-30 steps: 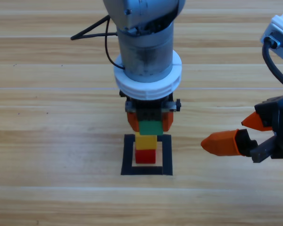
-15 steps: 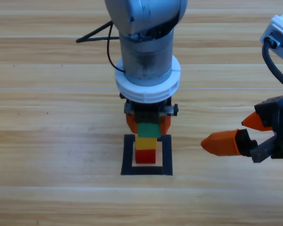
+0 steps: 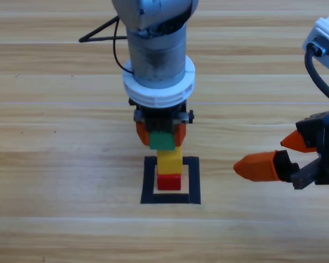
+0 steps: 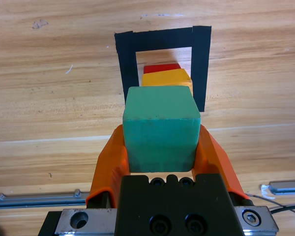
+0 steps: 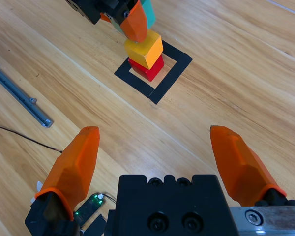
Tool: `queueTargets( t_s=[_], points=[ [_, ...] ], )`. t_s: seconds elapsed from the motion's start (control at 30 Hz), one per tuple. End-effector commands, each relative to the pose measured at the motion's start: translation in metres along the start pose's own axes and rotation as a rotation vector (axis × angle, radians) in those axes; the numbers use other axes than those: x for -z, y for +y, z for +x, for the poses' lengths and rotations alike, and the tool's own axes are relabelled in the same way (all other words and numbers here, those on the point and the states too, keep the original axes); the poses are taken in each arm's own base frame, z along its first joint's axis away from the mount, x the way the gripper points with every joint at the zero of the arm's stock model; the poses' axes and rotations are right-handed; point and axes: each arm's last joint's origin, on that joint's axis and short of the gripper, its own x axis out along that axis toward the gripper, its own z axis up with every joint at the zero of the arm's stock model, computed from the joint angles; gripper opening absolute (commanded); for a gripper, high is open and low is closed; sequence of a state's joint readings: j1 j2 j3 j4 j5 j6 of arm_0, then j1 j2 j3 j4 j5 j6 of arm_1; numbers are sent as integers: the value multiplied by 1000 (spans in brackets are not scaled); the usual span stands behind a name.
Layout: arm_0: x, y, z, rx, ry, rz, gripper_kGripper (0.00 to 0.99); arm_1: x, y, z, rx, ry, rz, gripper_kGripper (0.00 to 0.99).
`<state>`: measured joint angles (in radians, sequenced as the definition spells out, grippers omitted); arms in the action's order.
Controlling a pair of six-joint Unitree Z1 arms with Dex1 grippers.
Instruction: Stack the blocks in the rectangular block: red at the bottom, yellow in the middle, green on top
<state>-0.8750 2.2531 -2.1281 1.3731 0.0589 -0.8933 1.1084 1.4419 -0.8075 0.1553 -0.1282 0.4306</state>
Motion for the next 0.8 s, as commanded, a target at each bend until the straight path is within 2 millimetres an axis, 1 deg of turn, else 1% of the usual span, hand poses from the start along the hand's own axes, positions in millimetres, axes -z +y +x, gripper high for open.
queueTargets(
  t_s=[0.03,0.23,0.37,0.7,0.8],
  points=[
    [-8,-4,30,-44,57,-6,67,0,-7,0,39,2,15,989],
    [-8,-6,25,-25,50,-64,67,1,-8,1,40,6,15,989],
    [-7,-9,24,-16,43,-72,67,1,-8,1,40,6,15,989],
    [-6,-12,34,-39,57,-72,67,1,-8,1,40,8,14,989],
    [-4,-14,34,-40,57,-71,67,1,-8,2,41,11,13,989]
  ],
)
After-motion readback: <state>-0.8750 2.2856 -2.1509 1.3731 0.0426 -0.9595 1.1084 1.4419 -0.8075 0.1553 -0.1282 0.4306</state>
